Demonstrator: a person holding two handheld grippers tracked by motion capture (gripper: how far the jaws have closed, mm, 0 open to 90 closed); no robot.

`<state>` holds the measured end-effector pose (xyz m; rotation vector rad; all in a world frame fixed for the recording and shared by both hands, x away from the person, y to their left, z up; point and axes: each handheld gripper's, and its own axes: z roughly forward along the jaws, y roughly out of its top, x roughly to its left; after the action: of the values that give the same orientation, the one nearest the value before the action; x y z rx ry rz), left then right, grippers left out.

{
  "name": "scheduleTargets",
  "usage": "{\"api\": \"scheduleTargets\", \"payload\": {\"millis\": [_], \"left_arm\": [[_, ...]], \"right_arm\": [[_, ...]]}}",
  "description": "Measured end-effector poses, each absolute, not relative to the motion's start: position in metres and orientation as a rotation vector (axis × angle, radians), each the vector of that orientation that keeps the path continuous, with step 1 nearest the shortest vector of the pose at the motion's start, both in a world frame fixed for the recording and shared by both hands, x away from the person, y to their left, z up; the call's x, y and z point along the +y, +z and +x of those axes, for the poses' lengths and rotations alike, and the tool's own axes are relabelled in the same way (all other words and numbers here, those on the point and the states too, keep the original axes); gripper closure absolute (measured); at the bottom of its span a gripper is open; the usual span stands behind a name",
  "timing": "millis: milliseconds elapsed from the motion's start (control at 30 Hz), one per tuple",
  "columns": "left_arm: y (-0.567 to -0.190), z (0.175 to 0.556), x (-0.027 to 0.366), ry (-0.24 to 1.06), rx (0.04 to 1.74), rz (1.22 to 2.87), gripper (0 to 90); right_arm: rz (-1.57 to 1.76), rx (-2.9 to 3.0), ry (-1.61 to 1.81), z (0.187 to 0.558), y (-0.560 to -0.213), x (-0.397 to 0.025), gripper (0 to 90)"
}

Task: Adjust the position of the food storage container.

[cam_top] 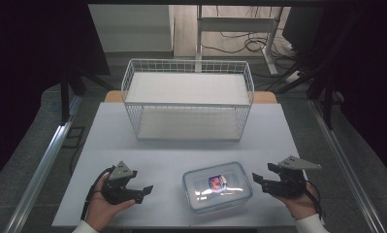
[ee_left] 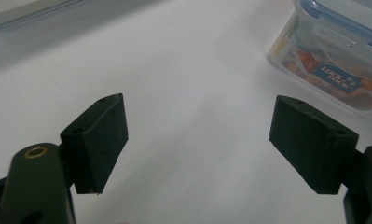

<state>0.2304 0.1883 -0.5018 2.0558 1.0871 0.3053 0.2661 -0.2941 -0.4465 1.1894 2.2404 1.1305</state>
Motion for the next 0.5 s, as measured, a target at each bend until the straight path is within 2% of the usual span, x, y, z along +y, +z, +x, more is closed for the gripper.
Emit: {"api": "scheduleTargets", "payload": {"millis": [333, 500], "left_arm": [[-0.503, 0.231, 0.190, 0.290, 1.096, 2.051, 19.5], [-0.503, 0.231, 0.190, 0.287, 1.095, 2.053, 19.5]], "right_arm": [[1.019, 2.376, 1.187, 0.253, -0.433, -0.255, 35.5], [0.891, 2.482, 1.219, 0.238, -0.431, -0.232, 42.4]]}}
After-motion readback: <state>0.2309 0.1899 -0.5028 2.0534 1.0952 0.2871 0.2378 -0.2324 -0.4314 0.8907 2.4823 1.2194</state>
